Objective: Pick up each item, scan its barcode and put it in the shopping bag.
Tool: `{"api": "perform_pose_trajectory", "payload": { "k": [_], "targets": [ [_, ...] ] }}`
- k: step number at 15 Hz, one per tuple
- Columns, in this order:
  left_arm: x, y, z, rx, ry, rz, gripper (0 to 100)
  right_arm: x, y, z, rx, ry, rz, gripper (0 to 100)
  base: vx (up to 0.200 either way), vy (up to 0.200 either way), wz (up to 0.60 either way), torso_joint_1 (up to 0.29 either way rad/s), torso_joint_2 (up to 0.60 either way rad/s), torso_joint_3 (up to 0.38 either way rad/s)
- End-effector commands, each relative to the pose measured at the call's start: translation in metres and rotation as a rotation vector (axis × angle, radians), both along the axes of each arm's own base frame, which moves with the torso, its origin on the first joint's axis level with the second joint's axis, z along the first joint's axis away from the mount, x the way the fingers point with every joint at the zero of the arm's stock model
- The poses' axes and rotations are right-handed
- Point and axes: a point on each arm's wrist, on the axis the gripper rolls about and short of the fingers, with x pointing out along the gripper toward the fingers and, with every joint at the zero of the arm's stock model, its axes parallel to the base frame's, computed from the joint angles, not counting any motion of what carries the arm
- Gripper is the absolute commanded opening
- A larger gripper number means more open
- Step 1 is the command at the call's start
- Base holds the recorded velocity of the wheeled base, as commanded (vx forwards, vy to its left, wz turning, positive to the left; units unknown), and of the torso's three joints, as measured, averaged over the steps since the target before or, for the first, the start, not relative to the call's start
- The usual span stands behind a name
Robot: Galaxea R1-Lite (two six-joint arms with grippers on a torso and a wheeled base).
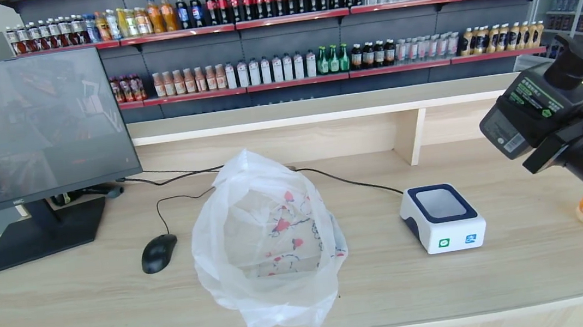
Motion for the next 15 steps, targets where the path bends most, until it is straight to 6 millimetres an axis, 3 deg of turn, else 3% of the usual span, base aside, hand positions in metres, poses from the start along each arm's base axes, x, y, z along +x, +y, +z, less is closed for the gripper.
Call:
{"api": "perform_pose_trajectory", "payload": {
  "k": [1, 6, 15],
  "targets": [
    [0.0, 0.0, 0.0, -0.003, 0.0, 0.0, 0, 0.002, 0.001, -0.001, -0.002, 0.005, 0.001, 0, 0.0, 0.2, 0.0, -0.002, 0.0, 0.002],
    [0.0, 0.0, 0.001, -0.003, -0.006, 0.0, 0, 0.008, -0.001, -0.001, 0.001, 0.006, -0.011, 0, 0.0, 0.2, 0.0, 0.008, 0.0, 0.003],
    [0.0, 0.0, 0.001, -0.001, -0.006, 0.0, 0, 0.018, -0.004, -0.01, 0.011, 0.05, -0.025, 0, 0.0, 0.0, 0.07, 0.0, 0.0, 0.001]
  ]
}}
